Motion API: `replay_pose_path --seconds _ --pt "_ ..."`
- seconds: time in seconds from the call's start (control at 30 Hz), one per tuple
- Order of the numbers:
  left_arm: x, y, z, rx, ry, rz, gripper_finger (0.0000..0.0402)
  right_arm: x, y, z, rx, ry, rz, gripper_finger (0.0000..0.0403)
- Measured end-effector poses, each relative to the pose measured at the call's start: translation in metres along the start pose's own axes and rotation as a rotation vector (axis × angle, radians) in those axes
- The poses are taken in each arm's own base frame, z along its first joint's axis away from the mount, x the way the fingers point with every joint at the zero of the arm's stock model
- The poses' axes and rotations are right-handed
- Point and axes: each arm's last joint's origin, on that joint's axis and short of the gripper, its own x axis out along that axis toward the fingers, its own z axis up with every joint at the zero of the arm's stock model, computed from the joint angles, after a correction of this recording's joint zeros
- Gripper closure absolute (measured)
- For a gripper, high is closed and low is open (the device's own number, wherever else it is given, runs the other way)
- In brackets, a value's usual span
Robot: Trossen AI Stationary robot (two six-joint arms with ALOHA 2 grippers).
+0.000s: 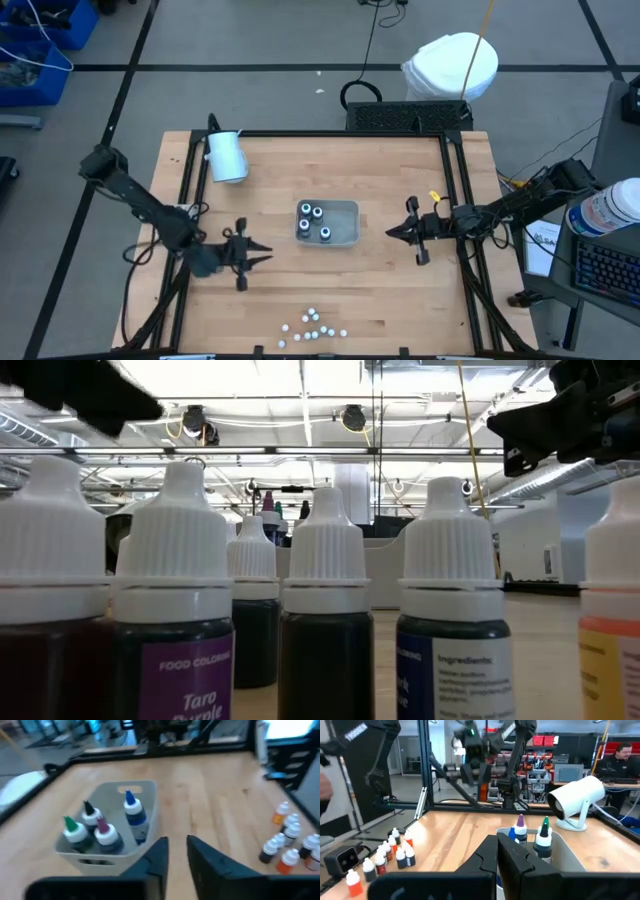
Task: Pick & Place food coloring
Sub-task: Put the large blue food coloring bottle into the gray bin
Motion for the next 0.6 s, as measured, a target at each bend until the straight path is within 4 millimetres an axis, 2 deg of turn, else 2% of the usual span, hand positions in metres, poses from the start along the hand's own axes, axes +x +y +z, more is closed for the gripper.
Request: replay_pose_path --seconds 0.13,0.23,0.3,0.4,0.5,0.6 --pt "-0.003 0.008 -0.038 -0.005 -0.103 -0.104 0.0393 0.002 0.003 0.002 -0.01 -0.007 0.006 0.0403" --pt "-0.007 0.018 -0.054 -0.011 -0.155 -0.088 0.0391 0.006 0.009 0.004 -0.006 0.003 0.034 0.0403" --pt "-0.008 0.023 -0.061 -0.019 -0.165 -0.081 0.0392 0.015 0.013 0.014 0.009 -0.031 0.043 0.0403" --pt "-0.009 0.026 -0.066 -0.016 -0.161 -0.092 0.0397 0.039 0.022 0.031 0.009 -0.038 0.037 0.0403" --pt "-0.008 0.027 -0.063 0.023 -0.174 -0.078 0.039 0.069 0.035 0.029 -0.018 0.062 0.05 0.0403" --pt "-0.006 0.03 -0.06 0.066 -0.193 -0.007 0.0373 0.104 0.047 0.033 -0.014 0.074 0.004 0.0398"
